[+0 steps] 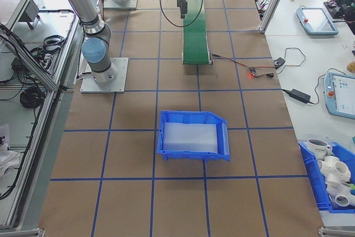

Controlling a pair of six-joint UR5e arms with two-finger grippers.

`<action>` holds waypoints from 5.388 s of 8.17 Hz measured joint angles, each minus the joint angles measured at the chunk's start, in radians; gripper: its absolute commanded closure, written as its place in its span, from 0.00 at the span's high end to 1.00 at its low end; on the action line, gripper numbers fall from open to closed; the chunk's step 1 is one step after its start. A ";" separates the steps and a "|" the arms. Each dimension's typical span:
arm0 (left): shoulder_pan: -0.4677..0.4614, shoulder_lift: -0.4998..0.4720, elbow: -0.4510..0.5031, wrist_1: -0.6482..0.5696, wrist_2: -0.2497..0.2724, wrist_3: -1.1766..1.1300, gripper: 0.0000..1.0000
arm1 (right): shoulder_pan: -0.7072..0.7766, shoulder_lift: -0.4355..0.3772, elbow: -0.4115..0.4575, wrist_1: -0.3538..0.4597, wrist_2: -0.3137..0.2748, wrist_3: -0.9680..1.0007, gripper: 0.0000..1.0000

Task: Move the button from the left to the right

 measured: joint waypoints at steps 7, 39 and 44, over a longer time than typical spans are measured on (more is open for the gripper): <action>0.231 -0.025 0.001 0.059 0.121 0.024 1.00 | 0.000 0.001 0.000 0.000 0.000 0.000 1.00; 0.881 -0.601 -0.039 0.682 0.060 0.376 0.09 | 0.000 0.000 0.011 0.000 -0.002 0.000 1.00; 0.847 -0.383 -0.022 0.534 0.083 0.326 0.10 | 0.000 0.000 0.011 0.000 -0.002 -0.001 1.00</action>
